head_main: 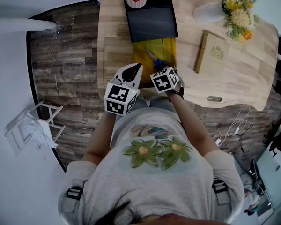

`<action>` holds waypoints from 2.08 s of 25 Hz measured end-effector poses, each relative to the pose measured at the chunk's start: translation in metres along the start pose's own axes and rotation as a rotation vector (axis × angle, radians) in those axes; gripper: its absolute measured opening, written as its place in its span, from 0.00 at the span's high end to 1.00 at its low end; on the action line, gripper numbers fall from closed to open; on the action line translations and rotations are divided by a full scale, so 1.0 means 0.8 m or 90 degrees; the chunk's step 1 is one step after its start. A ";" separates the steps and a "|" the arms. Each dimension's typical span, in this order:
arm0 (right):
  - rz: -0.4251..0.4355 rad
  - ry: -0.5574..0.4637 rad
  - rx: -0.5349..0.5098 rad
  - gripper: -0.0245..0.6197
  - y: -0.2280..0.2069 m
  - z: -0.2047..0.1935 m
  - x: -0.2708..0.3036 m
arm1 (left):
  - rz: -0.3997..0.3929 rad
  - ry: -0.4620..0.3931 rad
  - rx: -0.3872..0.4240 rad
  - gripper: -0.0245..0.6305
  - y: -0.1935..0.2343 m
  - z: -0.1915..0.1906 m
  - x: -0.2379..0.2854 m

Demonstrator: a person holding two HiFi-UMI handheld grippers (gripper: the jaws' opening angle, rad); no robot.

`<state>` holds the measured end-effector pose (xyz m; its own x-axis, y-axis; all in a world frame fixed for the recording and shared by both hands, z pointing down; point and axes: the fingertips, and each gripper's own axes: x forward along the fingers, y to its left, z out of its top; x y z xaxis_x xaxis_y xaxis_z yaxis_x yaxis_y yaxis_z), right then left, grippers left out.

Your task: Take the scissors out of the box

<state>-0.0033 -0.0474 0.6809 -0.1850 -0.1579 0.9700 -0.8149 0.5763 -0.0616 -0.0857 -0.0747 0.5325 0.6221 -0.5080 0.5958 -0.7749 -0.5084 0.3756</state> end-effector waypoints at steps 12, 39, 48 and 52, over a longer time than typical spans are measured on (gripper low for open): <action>-0.006 -0.001 -0.070 0.82 0.005 -0.001 0.000 | 0.002 -0.014 0.021 0.95 -0.009 0.014 -0.010; 0.040 -0.109 -0.046 0.83 0.001 0.016 -0.064 | 0.043 -0.053 0.058 0.95 -0.021 0.035 -0.039; 0.056 -0.168 -0.050 0.83 0.002 0.020 -0.104 | 0.049 -0.060 0.063 0.95 -0.031 0.035 -0.043; 0.062 -0.187 -0.049 0.83 0.005 0.020 -0.116 | 0.053 -0.061 0.065 0.95 -0.033 0.034 -0.046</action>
<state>0.0016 -0.0433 0.5867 -0.4194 -0.3174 0.8505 -0.7435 0.6577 -0.1212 -0.0854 -0.0616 0.4815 0.5682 -0.6123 0.5498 -0.8116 -0.5274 0.2514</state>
